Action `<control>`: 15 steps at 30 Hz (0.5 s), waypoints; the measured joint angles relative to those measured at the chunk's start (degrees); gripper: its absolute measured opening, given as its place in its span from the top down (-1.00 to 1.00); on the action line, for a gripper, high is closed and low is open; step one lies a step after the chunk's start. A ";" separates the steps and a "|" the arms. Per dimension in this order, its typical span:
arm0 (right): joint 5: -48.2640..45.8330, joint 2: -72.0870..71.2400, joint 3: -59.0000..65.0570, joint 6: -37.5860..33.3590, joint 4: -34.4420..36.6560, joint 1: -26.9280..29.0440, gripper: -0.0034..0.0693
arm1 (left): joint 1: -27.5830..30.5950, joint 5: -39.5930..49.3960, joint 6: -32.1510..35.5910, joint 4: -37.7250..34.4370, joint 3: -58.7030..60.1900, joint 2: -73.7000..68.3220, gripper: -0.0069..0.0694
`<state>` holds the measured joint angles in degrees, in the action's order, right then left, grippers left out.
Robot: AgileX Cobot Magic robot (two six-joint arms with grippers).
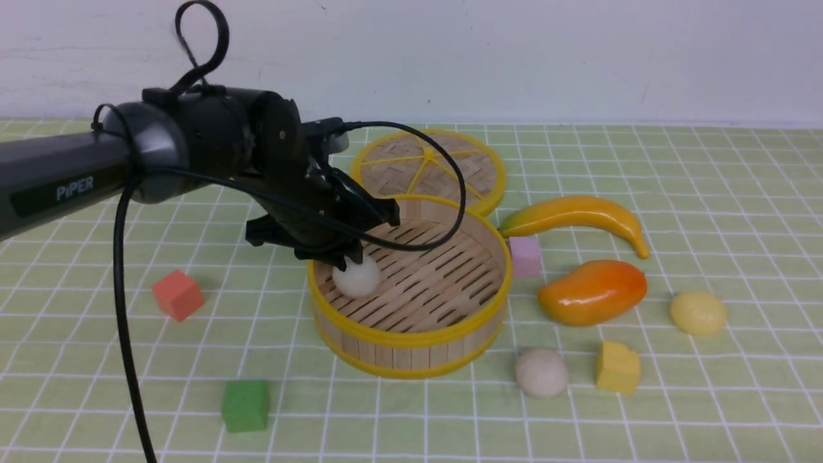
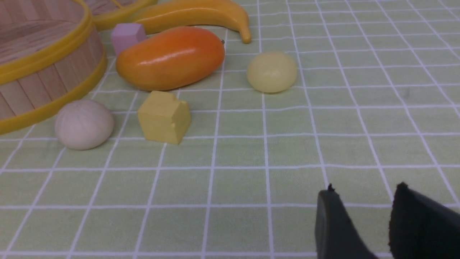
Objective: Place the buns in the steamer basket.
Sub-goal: Use the left arm to put the steamed stuffed bun into the steamer, then use the right arm to grab a steamed stuffed bun
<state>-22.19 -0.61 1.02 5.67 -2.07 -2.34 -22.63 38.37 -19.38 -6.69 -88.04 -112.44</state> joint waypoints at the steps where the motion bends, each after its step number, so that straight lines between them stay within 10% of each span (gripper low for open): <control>1: 0.00 0.00 0.00 0.00 0.00 0.00 0.25 | 0.00 0.00 0.00 0.00 0.00 0.00 0.23; 6: 0.00 0.00 0.00 0.00 0.00 0.00 0.25 | -0.06 3.61 0.00 0.07 0.00 1.92 -0.19; 15: 0.00 0.00 0.00 0.00 0.00 0.00 0.25 | -0.06 8.34 0.00 5.62 0.00 13.89 -0.28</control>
<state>-22.19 -0.61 1.02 5.67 -2.07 -2.34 -22.68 46.71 -19.38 -1.07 -88.04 -98.55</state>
